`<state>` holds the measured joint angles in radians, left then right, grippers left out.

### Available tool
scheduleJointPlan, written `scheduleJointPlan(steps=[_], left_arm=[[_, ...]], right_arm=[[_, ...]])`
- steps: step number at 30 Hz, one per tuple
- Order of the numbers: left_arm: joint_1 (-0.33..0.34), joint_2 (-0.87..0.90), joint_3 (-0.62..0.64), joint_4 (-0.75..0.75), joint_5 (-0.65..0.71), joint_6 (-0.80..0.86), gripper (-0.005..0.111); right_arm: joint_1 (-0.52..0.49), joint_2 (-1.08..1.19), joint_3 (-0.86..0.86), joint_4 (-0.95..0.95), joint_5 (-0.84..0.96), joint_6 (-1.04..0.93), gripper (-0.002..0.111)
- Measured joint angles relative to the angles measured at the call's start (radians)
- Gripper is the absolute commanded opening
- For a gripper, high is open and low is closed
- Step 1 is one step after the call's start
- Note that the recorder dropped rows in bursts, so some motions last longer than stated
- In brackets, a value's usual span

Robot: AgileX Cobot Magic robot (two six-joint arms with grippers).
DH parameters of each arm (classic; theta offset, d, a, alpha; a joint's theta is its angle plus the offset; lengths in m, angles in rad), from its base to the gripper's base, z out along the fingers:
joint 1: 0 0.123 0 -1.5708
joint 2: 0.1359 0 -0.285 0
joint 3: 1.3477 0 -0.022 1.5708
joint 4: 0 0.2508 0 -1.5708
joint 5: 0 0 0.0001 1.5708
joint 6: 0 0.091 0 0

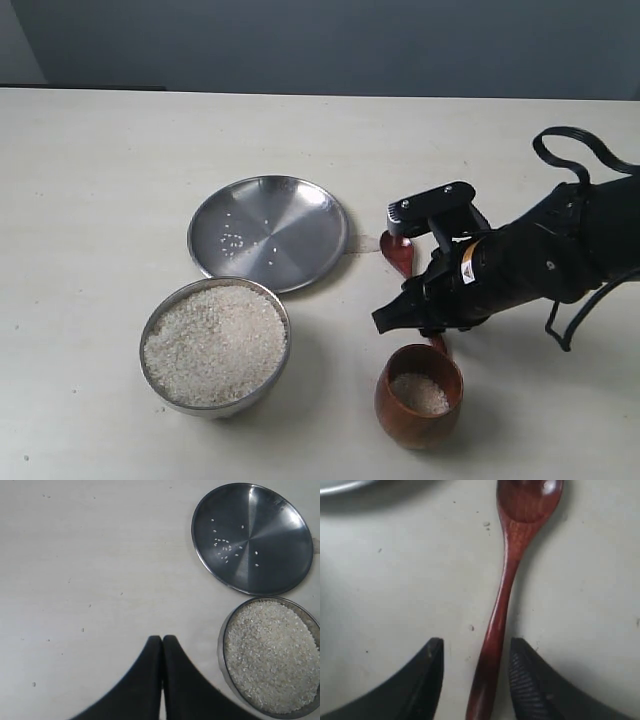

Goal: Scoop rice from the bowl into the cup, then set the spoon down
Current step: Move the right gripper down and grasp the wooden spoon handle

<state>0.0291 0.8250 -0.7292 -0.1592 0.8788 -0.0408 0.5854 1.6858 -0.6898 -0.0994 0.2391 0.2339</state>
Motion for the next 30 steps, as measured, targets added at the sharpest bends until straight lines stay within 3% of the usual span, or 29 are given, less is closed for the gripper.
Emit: scheduleJointPlan(steps=[14,17,23,30], left_arm=[[0.0,0.0,0.0,0.0,0.0,0.0,0.0],[0.0,0.0,0.0,0.0,0.0,0.0,0.0],[0.0,0.0,0.0,0.0,0.0,0.0,0.0],[0.0,0.0,0.0,0.0,0.0,0.0,0.0]], right_arm=[[0.0,0.075,0.0,0.002,0.016,0.0,0.04],[0.0,0.077,-0.002,0.0,0.016,0.0,0.031],[0.0,0.077,-0.002,0.0,0.014,-0.001,-0.001],[0.0,0.077,-0.006,-0.023,0.022,-0.001,-0.001]])
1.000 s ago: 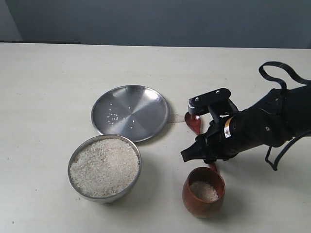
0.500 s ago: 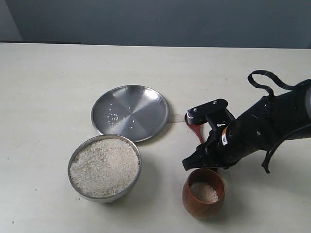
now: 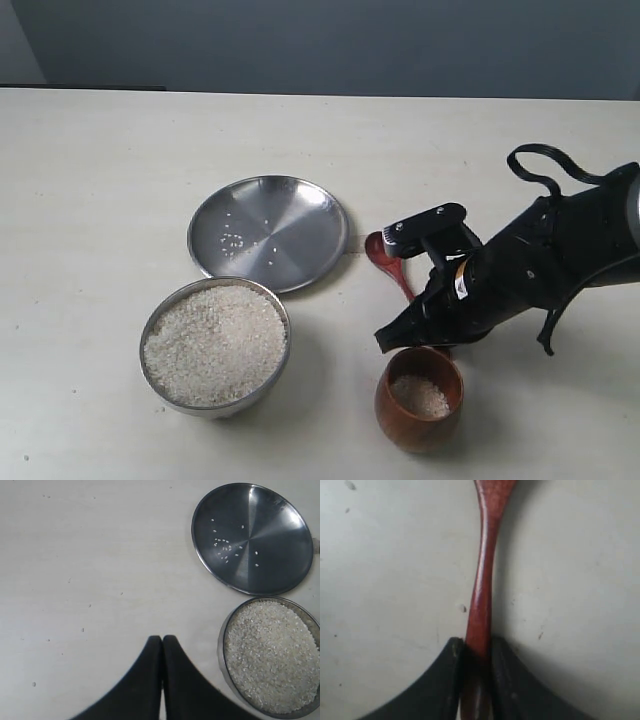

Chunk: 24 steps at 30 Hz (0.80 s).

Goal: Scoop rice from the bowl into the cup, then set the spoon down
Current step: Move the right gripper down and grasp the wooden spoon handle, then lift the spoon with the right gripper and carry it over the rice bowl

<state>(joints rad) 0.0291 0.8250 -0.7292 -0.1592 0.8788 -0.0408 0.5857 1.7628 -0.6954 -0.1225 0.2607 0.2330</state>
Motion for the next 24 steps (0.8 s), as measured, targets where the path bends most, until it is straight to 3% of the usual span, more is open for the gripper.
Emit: scheduleJointPlan(steps=[13,18,24], left_arm=[[0.0,0.0,0.0,0.0,0.0,0.0,0.0],[0.0,0.0,0.0,0.0,0.0,0.0,0.0],[0.0,0.0,0.0,0.0,0.0,0.0,0.0]], right_arm=[[-0.022,-0.074,-0.018,-0.1,0.038,0.013,-0.001],[-0.022,-0.133,-0.117,-0.123,0.171,-0.006,-0.001],[0.037,-0.176,-0.271,-0.132,0.397,-0.167,-0.001]])
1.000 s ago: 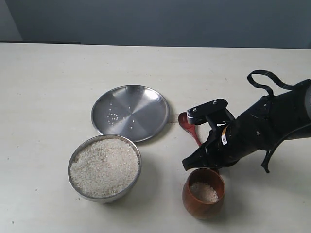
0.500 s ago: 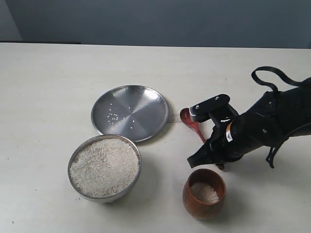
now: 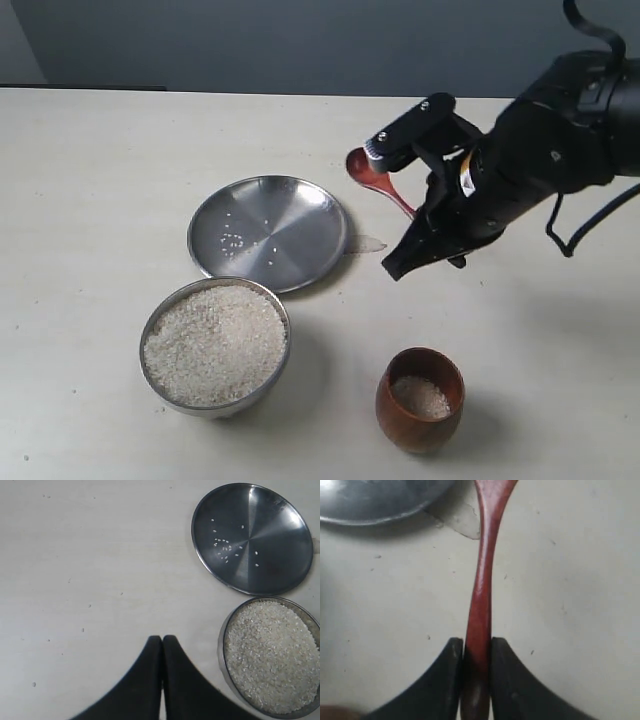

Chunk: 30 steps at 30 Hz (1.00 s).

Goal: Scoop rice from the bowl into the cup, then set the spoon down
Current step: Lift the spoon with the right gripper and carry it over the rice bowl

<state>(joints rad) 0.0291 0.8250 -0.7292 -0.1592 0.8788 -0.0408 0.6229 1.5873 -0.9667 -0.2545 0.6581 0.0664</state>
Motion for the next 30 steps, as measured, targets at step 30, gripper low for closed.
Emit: scheduleJointPlan(steps=[30], left_arm=[[0.0,0.0,0.0,0.0,0.0,0.0,0.0]], right_arm=[[0.727,0.271,-0.152,-0.663,0.522,0.163,-0.001]])
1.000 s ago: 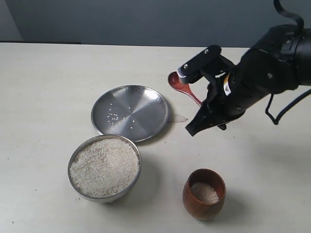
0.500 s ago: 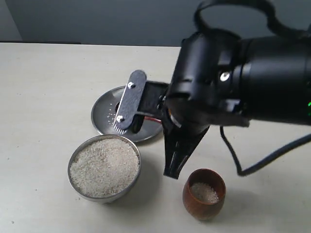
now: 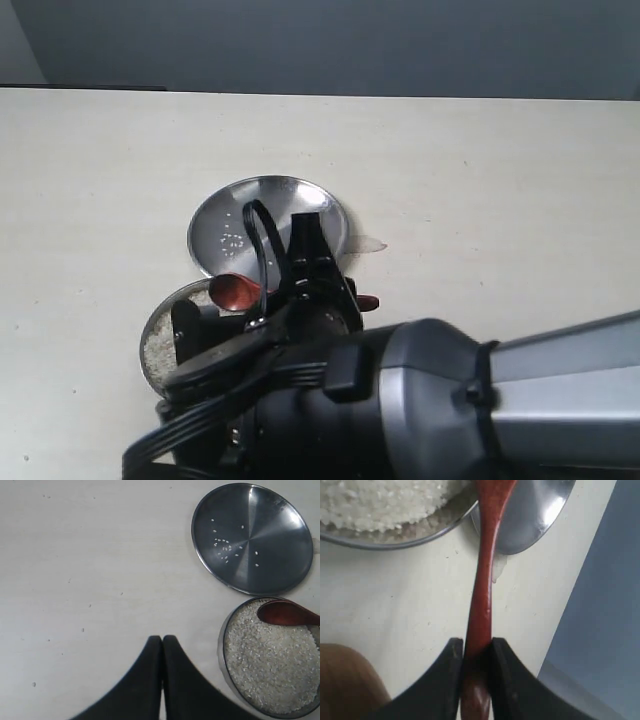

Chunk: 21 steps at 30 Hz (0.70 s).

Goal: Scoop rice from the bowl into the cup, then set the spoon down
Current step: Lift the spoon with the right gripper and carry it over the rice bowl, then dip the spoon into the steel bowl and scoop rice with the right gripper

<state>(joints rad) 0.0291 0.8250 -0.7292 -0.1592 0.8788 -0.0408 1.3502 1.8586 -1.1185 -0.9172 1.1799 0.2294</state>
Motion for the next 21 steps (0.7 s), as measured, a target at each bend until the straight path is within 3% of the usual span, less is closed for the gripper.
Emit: scheduleJointPlan(steps=[21], left_arm=[[0.0,0.0,0.0,0.0,0.0,0.0,0.0]], right_arm=[[0.003,0.001,0.0,0.102,-0.056,-0.022,-0.001]])
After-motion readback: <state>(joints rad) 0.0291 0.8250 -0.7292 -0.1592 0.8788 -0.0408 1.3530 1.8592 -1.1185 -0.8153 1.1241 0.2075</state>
